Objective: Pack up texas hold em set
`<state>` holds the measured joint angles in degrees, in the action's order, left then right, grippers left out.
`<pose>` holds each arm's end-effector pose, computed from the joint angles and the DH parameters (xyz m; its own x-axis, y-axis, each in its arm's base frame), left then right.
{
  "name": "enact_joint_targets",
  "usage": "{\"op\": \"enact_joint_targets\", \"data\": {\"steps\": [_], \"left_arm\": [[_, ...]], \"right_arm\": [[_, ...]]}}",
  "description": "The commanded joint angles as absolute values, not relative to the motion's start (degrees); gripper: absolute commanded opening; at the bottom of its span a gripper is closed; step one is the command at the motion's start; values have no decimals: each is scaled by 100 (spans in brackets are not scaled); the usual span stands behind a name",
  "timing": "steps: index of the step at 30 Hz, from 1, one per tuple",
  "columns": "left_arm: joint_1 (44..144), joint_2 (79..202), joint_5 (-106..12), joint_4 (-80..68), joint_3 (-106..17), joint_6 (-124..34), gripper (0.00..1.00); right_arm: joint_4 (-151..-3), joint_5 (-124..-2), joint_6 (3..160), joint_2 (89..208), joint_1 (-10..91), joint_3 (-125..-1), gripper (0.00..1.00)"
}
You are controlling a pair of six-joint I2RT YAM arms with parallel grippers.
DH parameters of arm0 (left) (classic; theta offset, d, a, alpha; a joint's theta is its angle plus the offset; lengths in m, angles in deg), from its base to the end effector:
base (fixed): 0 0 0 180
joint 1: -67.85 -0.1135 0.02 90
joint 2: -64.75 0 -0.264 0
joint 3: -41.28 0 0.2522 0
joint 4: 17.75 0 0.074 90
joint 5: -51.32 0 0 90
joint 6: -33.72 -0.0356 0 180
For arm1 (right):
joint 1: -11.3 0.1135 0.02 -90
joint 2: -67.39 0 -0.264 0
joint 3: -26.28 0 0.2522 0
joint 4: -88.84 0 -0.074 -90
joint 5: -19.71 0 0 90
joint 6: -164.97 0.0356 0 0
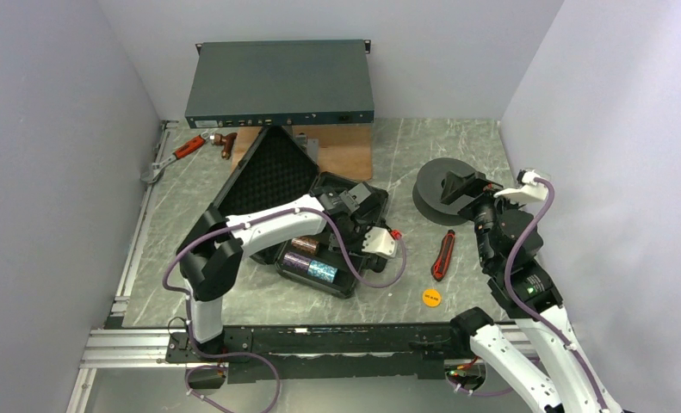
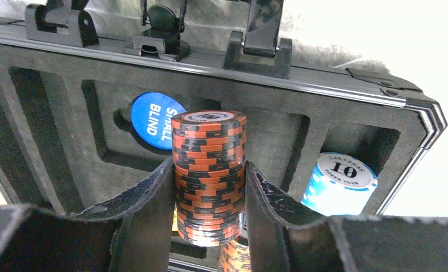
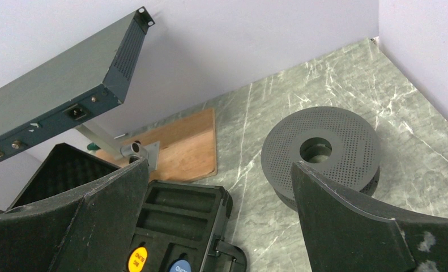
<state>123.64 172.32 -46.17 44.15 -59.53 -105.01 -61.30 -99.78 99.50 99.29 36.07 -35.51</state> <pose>0.2154 -0.3251 0.2337 0.2909 0.8976 -0.3313 0.9520 -0.2371 0.1934 0.1159 0.0342 0.3787 0.0346 0.4140 -0.9096 0.0747 0.9066 0.4154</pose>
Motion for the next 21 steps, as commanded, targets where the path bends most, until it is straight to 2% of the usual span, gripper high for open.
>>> {"op": "enact_joint_targets", "data": {"steps": [1, 21], "left_arm": [[12308, 16690, -4700, 4365, -5692, -10425, 0], [12043, 16784, -4607, 4576, -5369, -10297, 0]], "right_arm": [[-6374, -9912, 10010, 9974, 3599, -3498, 98], [-6331, -9863, 10011, 9975, 3599, -3396, 98]]}}
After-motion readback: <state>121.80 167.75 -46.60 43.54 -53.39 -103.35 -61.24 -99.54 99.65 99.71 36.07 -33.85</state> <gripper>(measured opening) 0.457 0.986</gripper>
